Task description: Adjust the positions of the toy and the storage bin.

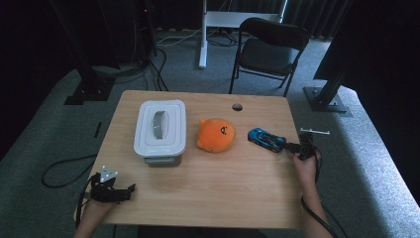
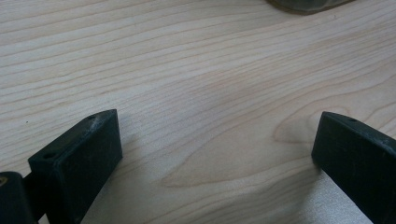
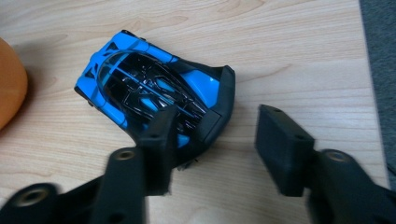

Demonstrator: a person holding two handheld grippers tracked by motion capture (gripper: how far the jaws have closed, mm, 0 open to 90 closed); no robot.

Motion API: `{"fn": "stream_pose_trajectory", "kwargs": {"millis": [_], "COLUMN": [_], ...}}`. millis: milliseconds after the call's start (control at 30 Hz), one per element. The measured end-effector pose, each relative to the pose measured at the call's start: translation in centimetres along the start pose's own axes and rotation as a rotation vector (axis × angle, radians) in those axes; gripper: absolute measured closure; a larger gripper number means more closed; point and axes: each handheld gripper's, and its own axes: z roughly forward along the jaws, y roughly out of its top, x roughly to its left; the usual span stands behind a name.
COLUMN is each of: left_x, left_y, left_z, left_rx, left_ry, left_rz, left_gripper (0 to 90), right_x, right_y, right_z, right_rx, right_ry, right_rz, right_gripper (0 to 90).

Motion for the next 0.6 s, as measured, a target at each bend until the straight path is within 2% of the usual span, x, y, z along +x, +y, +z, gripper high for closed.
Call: {"fn": "stream_pose_trajectory", "kwargs": {"millis": [133,167,267,333,533,600], "left_x": [0.0,0.0,0.0,0.0,0.0,0.0], "left_y": [0.0,0.0,0.0,0.0,0.0,0.0], "left_z": [0.0,0.0,0.0,0.0,0.0,0.0], "left_rx": [0.0,0.0,0.0,0.0,0.0,0.0], "left_ry": [0.0,0.0,0.0,0.0,0.0,0.0], "left_rz": [0.0,0.0,0.0,0.0,0.001,0.0], "left_gripper": [2.0,2.0,2.0,2.0,2.0,2.0], "right_x": [0.3,0.4,0.3,0.4,0.7,1.1], "right_y": [0.0,0.0,0.0,0.0,-0.2,-0.3], "right_z": [0.1,0.1,0.1,0.0,-0.2,-0.7], "right_rx": [0.0,0.006,0.009,0.01,0.016,0.023], "right_ry": [0.009,0.001,0.015,0.011,0.003,0.002], "right_rz": [-0.003,0.012,0.065,0.08,0.113,0.104], "right_gripper": [63.7,64.5,66.5,67.1,68.6,69.8]}}
